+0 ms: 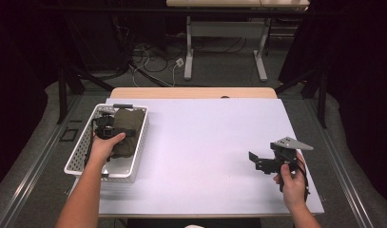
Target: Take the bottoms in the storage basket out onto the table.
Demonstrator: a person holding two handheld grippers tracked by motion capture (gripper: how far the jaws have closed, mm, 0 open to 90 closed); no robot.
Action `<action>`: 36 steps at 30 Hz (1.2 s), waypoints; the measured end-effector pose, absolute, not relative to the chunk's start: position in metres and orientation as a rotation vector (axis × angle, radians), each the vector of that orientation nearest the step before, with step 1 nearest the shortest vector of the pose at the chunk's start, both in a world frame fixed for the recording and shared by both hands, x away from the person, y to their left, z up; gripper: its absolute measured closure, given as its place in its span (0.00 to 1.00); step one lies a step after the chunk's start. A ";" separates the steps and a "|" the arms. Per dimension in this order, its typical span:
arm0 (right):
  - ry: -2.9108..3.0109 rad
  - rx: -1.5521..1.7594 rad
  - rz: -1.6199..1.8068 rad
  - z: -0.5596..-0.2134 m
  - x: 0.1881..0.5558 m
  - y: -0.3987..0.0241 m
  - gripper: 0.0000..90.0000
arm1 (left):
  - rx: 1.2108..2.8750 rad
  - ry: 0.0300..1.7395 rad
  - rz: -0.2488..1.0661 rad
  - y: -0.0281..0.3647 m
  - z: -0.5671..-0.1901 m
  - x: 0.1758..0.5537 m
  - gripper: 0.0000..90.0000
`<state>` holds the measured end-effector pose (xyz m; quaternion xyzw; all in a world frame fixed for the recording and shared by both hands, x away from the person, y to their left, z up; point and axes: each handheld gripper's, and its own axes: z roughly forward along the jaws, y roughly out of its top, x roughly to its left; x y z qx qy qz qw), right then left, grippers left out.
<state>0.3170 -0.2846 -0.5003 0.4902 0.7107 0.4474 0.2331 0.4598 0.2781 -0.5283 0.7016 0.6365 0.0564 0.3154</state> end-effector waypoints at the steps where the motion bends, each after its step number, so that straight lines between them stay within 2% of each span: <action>1: 1.952 1.346 1.229 -0.500 0.317 -0.285 0.05 | 1.851 1.675 0.137 0.278 -0.529 0.460 0.01; 10: 1.945 1.369 1.232 -0.500 0.317 -0.284 0.06 | 1.869 1.674 0.135 0.277 -0.530 0.459 0.07; 19: 1.952 1.352 1.229 -0.500 0.318 -0.285 0.06 | 1.892 1.676 0.144 0.275 -0.529 0.459 0.17; 36: 1.946 1.346 1.215 -0.502 0.318 -0.284 0.06 | 1.908 1.679 0.162 0.275 -0.527 0.458 0.24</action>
